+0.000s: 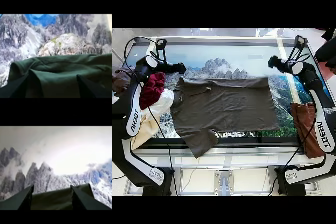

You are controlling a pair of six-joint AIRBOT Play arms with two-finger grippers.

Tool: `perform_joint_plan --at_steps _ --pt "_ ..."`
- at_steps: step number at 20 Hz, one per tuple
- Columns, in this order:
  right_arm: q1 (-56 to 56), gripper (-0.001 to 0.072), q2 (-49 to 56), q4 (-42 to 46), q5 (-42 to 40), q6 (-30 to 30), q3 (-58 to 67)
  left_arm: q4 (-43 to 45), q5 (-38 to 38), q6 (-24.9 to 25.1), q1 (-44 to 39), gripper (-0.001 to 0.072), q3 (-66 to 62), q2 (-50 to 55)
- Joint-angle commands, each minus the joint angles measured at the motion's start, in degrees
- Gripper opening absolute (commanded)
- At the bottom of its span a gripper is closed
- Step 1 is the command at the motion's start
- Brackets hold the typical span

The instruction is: Fold the shirts.

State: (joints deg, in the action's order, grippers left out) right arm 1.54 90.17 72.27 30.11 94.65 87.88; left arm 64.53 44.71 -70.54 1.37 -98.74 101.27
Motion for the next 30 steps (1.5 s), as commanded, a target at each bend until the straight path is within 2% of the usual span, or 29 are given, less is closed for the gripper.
perform_joint_plan --at_steps 1,3,5,7,8,10,13,17,20,22,27,29,30 --pt "2.49 0.0511 -1.88 1.73 10.01 0.2 7.19 -2.89 2.4 -0.02 2.25 0.0708 -0.07 -6.82" --pt "5.92 0.0512 -5.31 9.51 24.85 -0.31 11.58 -2.89 13.25 0.0 6.75 0.0708 -0.04 -13.03" --pt "10.54 0.0511 -9.79 13.73 37.7 -2.97 11.63 -3.15 25.83 0.0 12.48 0.0707 0.79 -17.57" --pt "15.21 0.0511 -14.16 13.6 47.82 -9.05 8.66 -6.34 32.24 0.02 18.34 0.0707 7.45 -22.64" --pt "17.29 0.0511 -16.59 13.38 50.64 -11.41 5.49 -8.68 32.72 0.07 20.96 0.0707 13.31 -25.88" --pt "20.57 0.0511 -21.86 12.28 50.69 -12.63 -3.67 -12.5 31.8 0.46 25.73 0.0708 29.38 -33.88" --pt "22.88 0.0511 -27.93 7.61 47.47 -12.94 -17.77 -12.57 30.08 0.33 30.42 0.0707 51.78 -44.81" --pt "22.71 0.0511 -28.68 0.04 48.24 -14.6 -25.33 -12.52 29.57 -1.07 33.16 0.0707 71.67 -52.15" --pt "22.69 0.051 -28.7 -4.39 47.87 -16.37 -25.53 -12.79 24.44 -1.07 32.96 0.0707 77.4 -52.13" --pt "22.69 0.051 -28.7 -5.46 47.84 -16.55 -25.53 -12.94 23.89 -1.07 32.48 0.0707 77.94 -51.32" --pt "22.69 0.051 -28.72 -6.47 47.89 -17.68 -25.51 -18.16 18.16 1.07 25.73 0.0703 77.94 -46.71" --pt "22.69 0.051 -28.76 -6.75 47.95 -17.68 -25.49 -18.14 14.82 1.07 21.97 0.0689 77.92 -44.24" --pt "22.69 0.051 -28.76 -7.06 48.11 -17.68 -25.49 -18.14 13.46 1.07 20.28 0.0633 77.92 -43.01"
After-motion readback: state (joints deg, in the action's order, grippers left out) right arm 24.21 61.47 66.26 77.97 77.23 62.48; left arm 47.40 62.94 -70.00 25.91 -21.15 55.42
